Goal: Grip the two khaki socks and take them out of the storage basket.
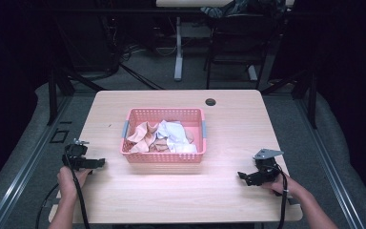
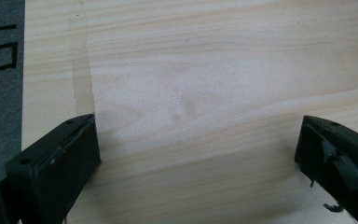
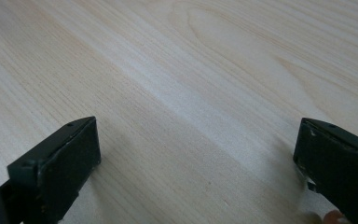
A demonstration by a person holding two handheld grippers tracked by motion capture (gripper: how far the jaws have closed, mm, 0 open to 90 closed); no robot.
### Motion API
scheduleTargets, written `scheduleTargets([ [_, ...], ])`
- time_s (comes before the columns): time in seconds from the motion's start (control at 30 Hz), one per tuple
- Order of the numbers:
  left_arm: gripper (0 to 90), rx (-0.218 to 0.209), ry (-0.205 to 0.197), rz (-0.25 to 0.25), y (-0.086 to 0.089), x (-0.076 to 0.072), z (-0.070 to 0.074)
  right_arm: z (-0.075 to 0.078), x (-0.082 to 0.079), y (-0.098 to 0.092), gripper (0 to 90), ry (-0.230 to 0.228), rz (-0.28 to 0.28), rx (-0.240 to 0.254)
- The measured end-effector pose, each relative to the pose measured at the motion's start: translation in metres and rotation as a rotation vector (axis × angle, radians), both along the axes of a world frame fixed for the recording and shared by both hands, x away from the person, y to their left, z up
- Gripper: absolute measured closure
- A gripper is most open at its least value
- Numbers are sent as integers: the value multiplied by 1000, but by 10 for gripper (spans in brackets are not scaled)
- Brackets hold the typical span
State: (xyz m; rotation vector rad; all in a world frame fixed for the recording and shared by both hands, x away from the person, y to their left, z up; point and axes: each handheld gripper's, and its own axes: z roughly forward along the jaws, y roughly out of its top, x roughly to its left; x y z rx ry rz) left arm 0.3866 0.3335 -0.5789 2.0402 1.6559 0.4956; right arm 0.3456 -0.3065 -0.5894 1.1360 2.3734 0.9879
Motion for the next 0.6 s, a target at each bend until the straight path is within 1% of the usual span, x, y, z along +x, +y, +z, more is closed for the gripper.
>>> scheduleTargets([
  [0.17,0,-1,0,1,0,0,0,0,0,0,0,-2,-6,0],
  [0.33,0,2,-1,1,0,0,0,0,0,0,0,1,0,0],
  [0.37,0,4,9,2,0,0,1,0,0,0,0,-3,-6,0],
  [0.57,0,2,8,1,0,0,1,0,-1,0,0,-3,-4,2],
  [0.6,0,6,14,-2,0,0,1,0,-1,0,0,-3,-5,2],
])
